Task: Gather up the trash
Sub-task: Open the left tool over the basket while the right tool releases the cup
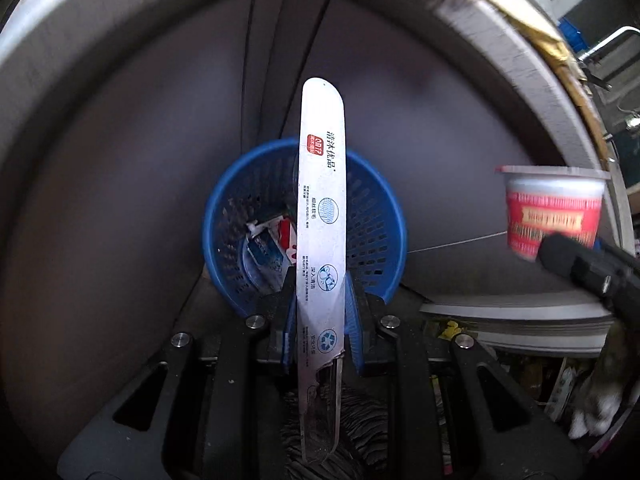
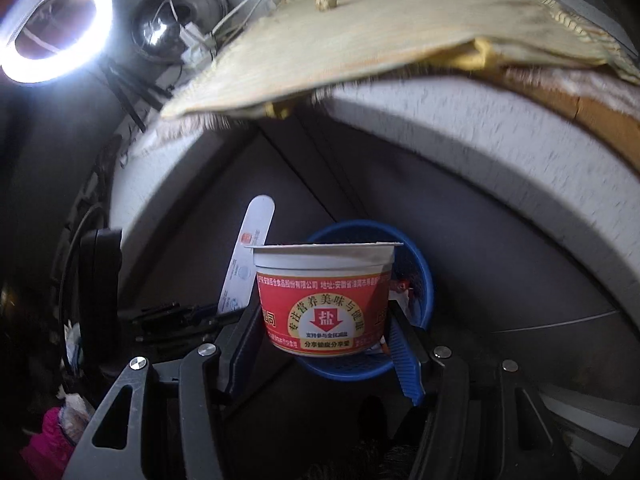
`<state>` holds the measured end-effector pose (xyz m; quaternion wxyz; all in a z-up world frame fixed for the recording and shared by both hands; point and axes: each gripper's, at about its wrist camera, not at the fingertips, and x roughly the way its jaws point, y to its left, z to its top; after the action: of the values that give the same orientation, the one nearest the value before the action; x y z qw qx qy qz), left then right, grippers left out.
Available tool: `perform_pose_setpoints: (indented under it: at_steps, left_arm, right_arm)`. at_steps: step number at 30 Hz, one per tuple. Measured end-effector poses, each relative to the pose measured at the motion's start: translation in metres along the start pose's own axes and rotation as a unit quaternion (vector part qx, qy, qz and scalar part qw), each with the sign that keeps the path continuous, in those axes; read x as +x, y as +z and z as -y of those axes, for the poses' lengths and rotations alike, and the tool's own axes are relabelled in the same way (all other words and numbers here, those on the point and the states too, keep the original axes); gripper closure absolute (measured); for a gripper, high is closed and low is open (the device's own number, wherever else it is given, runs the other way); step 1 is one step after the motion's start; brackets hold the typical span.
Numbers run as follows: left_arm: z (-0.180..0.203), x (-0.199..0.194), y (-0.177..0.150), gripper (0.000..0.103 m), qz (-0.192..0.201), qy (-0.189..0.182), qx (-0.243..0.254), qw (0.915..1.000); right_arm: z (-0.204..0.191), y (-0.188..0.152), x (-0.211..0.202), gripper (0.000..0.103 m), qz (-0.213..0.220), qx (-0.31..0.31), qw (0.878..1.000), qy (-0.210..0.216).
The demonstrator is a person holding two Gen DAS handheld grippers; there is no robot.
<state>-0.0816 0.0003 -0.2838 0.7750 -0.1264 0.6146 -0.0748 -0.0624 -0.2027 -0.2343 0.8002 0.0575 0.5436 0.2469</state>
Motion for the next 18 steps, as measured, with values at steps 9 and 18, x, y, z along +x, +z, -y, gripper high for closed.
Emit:
perform_pose_setpoints:
  at_steps: [9,18]
  left_arm:
    - [-0.003,0.05,-0.009,0.082,-0.012,0.013,-0.003,0.9998]
    - [0.005,0.087,-0.016,0.082,-0.024,0.029,-0.001,0.9993]
  right_arm:
    - [0.017,-0.023,0.049,0.042,-0.018,-0.012,1.0,-0.019]
    - [0.027,-0.039,0.094,0.042,-0.038,-0.021,0.998,-0.039]
